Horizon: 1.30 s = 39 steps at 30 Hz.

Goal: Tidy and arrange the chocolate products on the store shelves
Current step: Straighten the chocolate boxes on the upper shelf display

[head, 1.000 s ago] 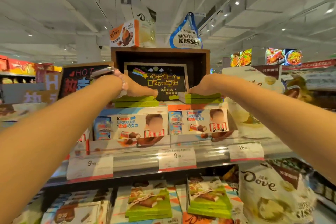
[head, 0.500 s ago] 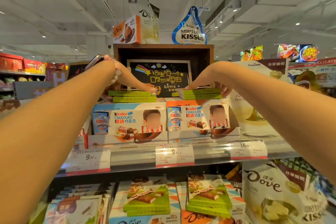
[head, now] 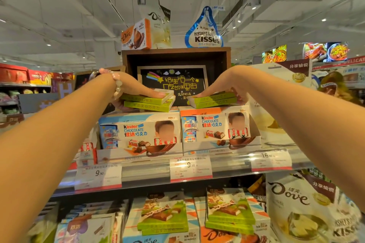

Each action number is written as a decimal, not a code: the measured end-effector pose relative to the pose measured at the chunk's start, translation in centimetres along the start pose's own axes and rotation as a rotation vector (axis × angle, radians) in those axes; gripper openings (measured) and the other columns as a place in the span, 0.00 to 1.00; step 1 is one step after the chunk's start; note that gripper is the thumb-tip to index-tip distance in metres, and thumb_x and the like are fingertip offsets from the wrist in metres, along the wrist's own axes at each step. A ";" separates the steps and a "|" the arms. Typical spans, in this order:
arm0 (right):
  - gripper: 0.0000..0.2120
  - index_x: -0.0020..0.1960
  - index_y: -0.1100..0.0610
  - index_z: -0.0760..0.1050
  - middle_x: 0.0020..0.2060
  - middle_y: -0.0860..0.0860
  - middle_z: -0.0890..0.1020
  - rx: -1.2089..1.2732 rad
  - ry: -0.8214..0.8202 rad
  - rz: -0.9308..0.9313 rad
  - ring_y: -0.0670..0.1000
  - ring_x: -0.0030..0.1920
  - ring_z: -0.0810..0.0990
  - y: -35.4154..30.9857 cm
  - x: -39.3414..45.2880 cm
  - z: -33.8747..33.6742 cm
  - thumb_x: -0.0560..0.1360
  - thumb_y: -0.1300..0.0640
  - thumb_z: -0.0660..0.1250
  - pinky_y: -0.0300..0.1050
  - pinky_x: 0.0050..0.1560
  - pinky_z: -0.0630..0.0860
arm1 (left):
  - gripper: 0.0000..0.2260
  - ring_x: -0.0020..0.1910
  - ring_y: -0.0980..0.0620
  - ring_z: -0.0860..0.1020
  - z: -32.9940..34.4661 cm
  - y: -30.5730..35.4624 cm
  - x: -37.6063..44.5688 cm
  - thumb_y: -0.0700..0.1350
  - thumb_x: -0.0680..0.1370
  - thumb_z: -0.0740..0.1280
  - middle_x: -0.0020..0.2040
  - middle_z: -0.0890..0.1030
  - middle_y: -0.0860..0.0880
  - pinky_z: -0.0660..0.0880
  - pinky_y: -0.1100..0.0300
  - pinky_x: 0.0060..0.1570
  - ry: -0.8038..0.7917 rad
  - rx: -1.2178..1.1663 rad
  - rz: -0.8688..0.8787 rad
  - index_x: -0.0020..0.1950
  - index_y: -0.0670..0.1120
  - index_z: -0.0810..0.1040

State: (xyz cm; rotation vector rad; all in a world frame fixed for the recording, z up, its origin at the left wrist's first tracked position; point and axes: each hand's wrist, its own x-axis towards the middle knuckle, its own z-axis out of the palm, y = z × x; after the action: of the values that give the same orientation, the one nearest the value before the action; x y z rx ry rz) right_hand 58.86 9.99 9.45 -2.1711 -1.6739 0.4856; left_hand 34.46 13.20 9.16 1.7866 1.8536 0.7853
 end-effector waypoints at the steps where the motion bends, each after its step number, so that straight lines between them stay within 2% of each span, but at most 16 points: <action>1: 0.44 0.66 0.55 0.69 0.60 0.56 0.76 0.035 -0.002 0.001 0.57 0.59 0.76 0.1 0.4 0.0 0.58 0.32 0.74 0.52 0.62 0.73 | 0.31 0.48 0.48 0.76 0.0 0.0 -0.3 0.61 0.61 0.76 0.47 0.79 0.46 0.76 0.57 0.40 -0.004 -0.019 0.004 0.56 0.44 0.77; 3: 0.40 0.60 0.54 0.73 0.54 0.54 0.80 0.134 0.009 -0.025 0.54 0.54 0.79 0.3 1.1 0.1 0.55 0.34 0.77 0.46 0.56 0.75 | 0.29 0.48 0.48 0.76 -0.2 -0.2 -0.5 0.59 0.62 0.76 0.47 0.79 0.45 0.76 0.56 0.40 -0.003 -0.035 -0.014 0.56 0.43 0.77; 7: 0.28 0.52 0.56 0.74 0.50 0.54 0.80 0.285 0.040 -0.055 0.51 0.50 0.80 0.5 1.0 0.5 0.62 0.38 0.75 0.39 0.46 0.78 | 0.24 0.44 0.50 0.78 -0.5 -0.3 -1.6 0.56 0.62 0.76 0.45 0.81 0.46 0.76 0.56 0.41 0.034 -0.146 0.009 0.50 0.44 0.75; 11: 0.15 0.51 0.57 0.71 0.48 0.55 0.78 0.463 0.075 -0.085 0.52 0.47 0.79 1.0 0.9 0.6 0.72 0.48 0.71 0.41 0.42 0.79 | 0.20 0.48 0.49 0.80 -0.7 -1.2 -2.3 0.53 0.69 0.74 0.48 0.82 0.45 0.78 0.54 0.47 0.137 -0.264 0.080 0.54 0.43 0.75; 14: 0.07 0.49 0.59 0.68 0.49 0.57 0.76 0.619 0.143 -0.112 0.54 0.46 0.78 1.0 0.1 1.0 0.78 0.57 0.64 0.46 0.43 0.80 | 0.12 0.42 0.51 0.80 -0.8 -1.6 -3.8 0.48 0.75 0.69 0.45 0.82 0.47 0.77 0.56 0.41 0.173 -0.369 0.128 0.54 0.43 0.76; 16: 0.06 0.49 0.61 0.67 0.47 0.57 0.76 0.686 0.184 -0.143 0.54 0.45 0.78 0.9 -0.7 1.3 0.79 0.58 0.62 0.45 0.37 0.78 | 0.09 0.42 0.52 0.81 -1.2 -1.9 -5.0 0.46 0.76 0.67 0.44 0.83 0.48 0.77 0.56 0.41 0.186 -0.480 0.167 0.53 0.44 0.76; 19: 0.08 0.55 0.60 0.66 0.48 0.56 0.76 0.891 0.154 -0.231 0.53 0.47 0.79 0.6 -2.1 1.6 0.79 0.59 0.62 0.45 0.34 0.76 | 0.05 0.40 0.53 0.81 -2.1 -2.5 -7.1 0.42 0.76 0.66 0.41 0.83 0.49 0.78 0.57 0.44 0.190 -0.682 0.231 0.51 0.44 0.76; 21: 0.05 0.54 0.59 0.68 0.44 0.54 0.77 1.023 0.108 -0.320 0.50 0.41 0.79 0.3 -3.1 1.9 0.79 0.60 0.62 0.45 0.35 0.77 | 0.03 0.39 0.55 0.82 -2.9 -3.2 -8.7 0.41 0.77 0.65 0.38 0.84 0.50 0.80 0.59 0.42 0.187 -0.787 0.278 0.50 0.45 0.76; 23: 0.02 0.50 0.58 0.70 0.43 0.54 0.78 1.091 0.070 -0.406 0.50 0.40 0.80 -0.2 -3.9 2.4 0.78 0.60 0.62 0.45 0.39 0.78 | 0.03 0.38 0.56 0.83 -3.6 -4.3 -10.2 0.39 0.77 0.64 0.38 0.84 0.51 0.81 0.61 0.39 0.200 -0.841 0.352 0.50 0.45 0.76; 27: 0.05 0.53 0.58 0.70 0.43 0.54 0.80 1.111 0.007 -0.532 0.49 0.39 0.81 -2.6 -5.1 3.8 0.78 0.59 0.62 0.44 0.38 0.79 | 0.06 0.40 0.53 0.83 -5.5 -7.6 -12.9 0.37 0.76 0.63 0.43 0.84 0.48 0.81 0.59 0.40 0.247 -0.838 0.454 0.50 0.45 0.77; 30: 0.09 0.56 0.59 0.71 0.43 0.53 0.81 1.106 -0.047 -0.601 0.49 0.40 0.81 -4.9 -5.8 5.5 0.77 0.59 0.63 0.44 0.43 0.80 | 0.04 0.39 0.52 0.82 -7.4 -10.7 -14.2 0.37 0.76 0.63 0.45 0.81 0.45 0.80 0.60 0.38 0.374 -0.800 0.460 0.46 0.45 0.76; 33: 0.04 0.48 0.59 0.74 0.36 0.50 0.82 1.044 -0.095 -0.741 0.46 0.34 0.81 -7.4 -6.7 7.6 0.76 0.62 0.62 0.39 0.34 0.77 | 0.04 0.39 0.51 0.81 -9.5 -13.8 -15.3 0.37 0.75 0.64 0.44 0.80 0.45 0.79 0.61 0.35 0.502 -0.776 0.459 0.45 0.46 0.74; 34: 0.04 0.49 0.59 0.74 0.38 0.51 0.83 1.022 -0.098 -0.780 0.46 0.35 0.81 -8.4 -6.9 8.2 0.75 0.63 0.62 0.38 0.32 0.75 | 0.04 0.40 0.49 0.81 -10.2 -14.7 -15.6 0.37 0.73 0.66 0.43 0.80 0.45 0.80 0.61 0.36 0.520 -0.786 0.468 0.45 0.46 0.74; 35: 0.08 0.54 0.60 0.73 0.42 0.52 0.83 1.002 -0.087 -0.806 0.47 0.37 0.81 -9.4 -7.3 8.9 0.75 0.63 0.62 0.39 0.33 0.75 | 0.05 0.40 0.48 0.81 -10.8 -15.7 -15.7 0.38 0.71 0.67 0.42 0.80 0.45 0.80 0.59 0.36 0.552 -0.786 0.474 0.44 0.46 0.74; 37: 0.21 0.66 0.58 0.64 0.51 0.54 0.80 1.028 -0.082 -0.831 0.49 0.43 0.82 -11.3 -7.8 9.9 0.74 0.64 0.64 0.40 0.34 0.76 | 0.03 0.36 0.49 0.82 -12.0 -17.5 -15.9 0.39 0.72 0.67 0.37 0.81 0.47 0.79 0.59 0.34 0.615 -0.770 0.461 0.43 0.45 0.74; 39: 0.30 0.71 0.52 0.55 0.52 0.52 0.78 1.075 -0.128 -0.905 0.50 0.46 0.82 -13.1 -8.4 10.9 0.75 0.66 0.64 0.40 0.34 0.78 | 0.01 0.32 0.51 0.82 -13.1 -19.1 -15.8 0.40 0.75 0.66 0.34 0.82 0.49 0.78 0.61 0.30 0.631 -0.764 0.440 0.44 0.44 0.74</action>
State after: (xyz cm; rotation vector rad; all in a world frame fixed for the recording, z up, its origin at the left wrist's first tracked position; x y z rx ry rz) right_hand 40.56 5.75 6.52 -0.5688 -1.6450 0.9329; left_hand 12.52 -3.79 4.91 1.5052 1.1485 2.0758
